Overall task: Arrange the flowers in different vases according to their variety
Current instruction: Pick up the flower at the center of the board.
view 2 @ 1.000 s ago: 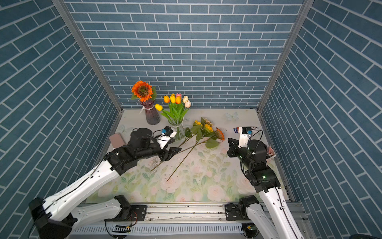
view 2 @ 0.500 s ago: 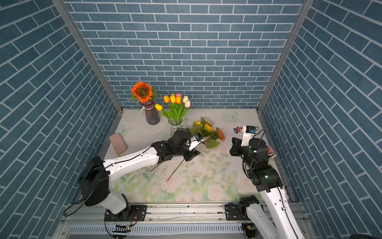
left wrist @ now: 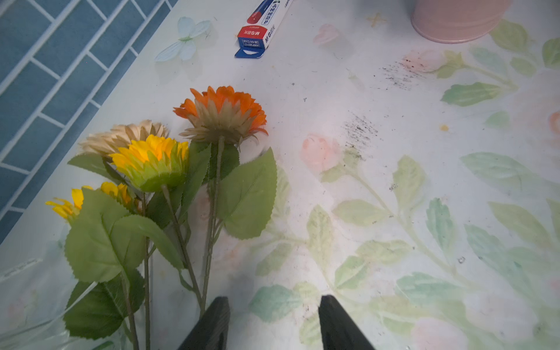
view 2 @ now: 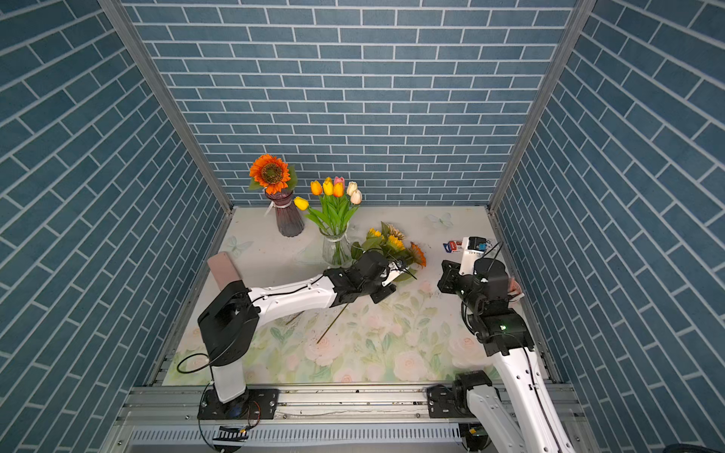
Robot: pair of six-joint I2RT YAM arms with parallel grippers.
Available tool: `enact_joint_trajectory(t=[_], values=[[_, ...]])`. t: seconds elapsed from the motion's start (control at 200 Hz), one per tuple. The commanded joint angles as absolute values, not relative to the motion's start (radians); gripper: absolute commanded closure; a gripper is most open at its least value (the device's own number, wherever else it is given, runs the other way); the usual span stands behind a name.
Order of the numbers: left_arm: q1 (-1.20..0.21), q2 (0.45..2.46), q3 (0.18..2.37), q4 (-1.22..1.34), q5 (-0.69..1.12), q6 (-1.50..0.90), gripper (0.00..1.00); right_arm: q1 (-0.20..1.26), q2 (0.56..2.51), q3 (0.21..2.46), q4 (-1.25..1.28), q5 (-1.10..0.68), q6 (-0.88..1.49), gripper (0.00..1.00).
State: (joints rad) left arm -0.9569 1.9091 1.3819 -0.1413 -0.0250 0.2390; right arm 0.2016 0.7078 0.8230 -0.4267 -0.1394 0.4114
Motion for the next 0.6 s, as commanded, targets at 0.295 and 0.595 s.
enact_joint_trajectory(t=[0.295,0.595], values=[[-0.801,2.056,1.526,-0.266,0.155,0.42,0.51,0.183,0.683,0.816,-0.432,-0.154,0.368,1.0],[-0.79,2.112,1.585,-0.289,0.213,0.472,0.53,0.181,0.697,0.812,-0.428,-0.158,0.38,1.0]])
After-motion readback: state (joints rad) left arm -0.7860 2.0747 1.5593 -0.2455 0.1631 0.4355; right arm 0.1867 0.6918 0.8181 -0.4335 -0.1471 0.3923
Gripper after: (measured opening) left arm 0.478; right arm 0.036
